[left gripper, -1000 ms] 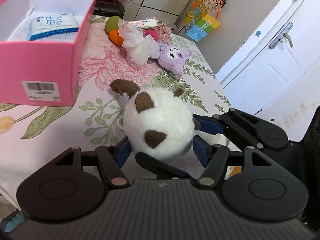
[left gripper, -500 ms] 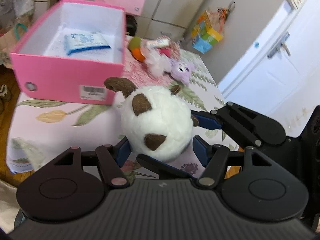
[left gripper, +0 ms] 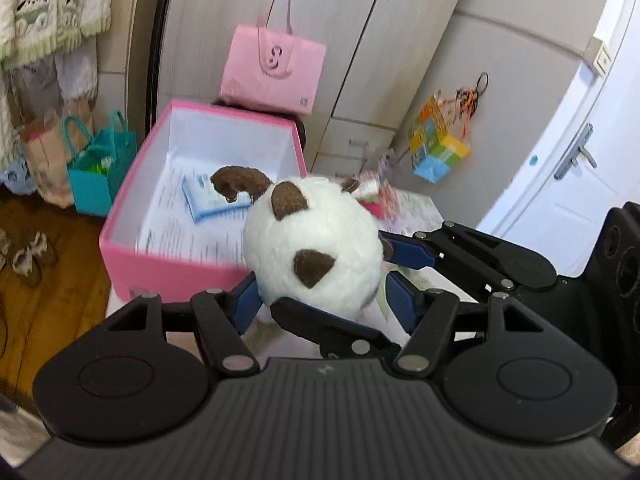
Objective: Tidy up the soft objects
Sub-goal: 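Carry the white plush with the left gripper over the pink box, then open the left gripper to drop the plush into the box, then move the left gripper back to the mesh bath puff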
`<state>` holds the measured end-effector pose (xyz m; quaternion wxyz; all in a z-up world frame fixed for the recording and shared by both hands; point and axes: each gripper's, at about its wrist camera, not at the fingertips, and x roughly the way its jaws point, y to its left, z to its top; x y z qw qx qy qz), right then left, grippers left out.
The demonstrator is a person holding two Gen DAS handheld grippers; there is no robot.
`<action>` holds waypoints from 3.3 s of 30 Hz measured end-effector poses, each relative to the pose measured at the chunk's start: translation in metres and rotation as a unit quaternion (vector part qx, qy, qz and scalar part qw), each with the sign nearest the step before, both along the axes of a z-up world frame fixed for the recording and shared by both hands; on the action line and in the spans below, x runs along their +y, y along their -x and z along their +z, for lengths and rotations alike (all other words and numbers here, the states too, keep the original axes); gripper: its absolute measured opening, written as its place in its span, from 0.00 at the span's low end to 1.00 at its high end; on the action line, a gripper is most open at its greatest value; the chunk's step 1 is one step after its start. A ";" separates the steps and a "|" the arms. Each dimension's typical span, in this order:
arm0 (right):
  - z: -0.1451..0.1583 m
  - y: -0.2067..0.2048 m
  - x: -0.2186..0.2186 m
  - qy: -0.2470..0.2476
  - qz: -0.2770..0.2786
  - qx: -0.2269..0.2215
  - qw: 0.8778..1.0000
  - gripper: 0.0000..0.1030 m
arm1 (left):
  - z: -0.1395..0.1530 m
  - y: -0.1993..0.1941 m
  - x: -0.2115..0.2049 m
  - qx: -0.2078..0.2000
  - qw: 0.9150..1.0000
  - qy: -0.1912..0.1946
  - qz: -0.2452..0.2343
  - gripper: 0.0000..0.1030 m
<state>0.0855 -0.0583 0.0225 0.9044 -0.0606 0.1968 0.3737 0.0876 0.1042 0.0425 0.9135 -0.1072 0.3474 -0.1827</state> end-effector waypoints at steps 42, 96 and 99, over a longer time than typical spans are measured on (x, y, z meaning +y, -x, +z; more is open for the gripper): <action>-0.053 -0.196 0.054 0.099 0.051 0.127 0.986 0.72 | -0.073 -0.168 0.055 0.081 0.994 0.034 0.061 0.66; -0.007 -0.022 -0.209 0.011 -0.123 0.038 0.992 0.74 | -0.017 0.005 -0.093 -0.037 0.982 -0.086 -0.164 0.74; -0.014 -0.032 -0.217 0.005 -0.122 0.041 0.992 0.74 | -0.023 -0.006 -0.108 -0.035 0.982 -0.088 -0.165 0.74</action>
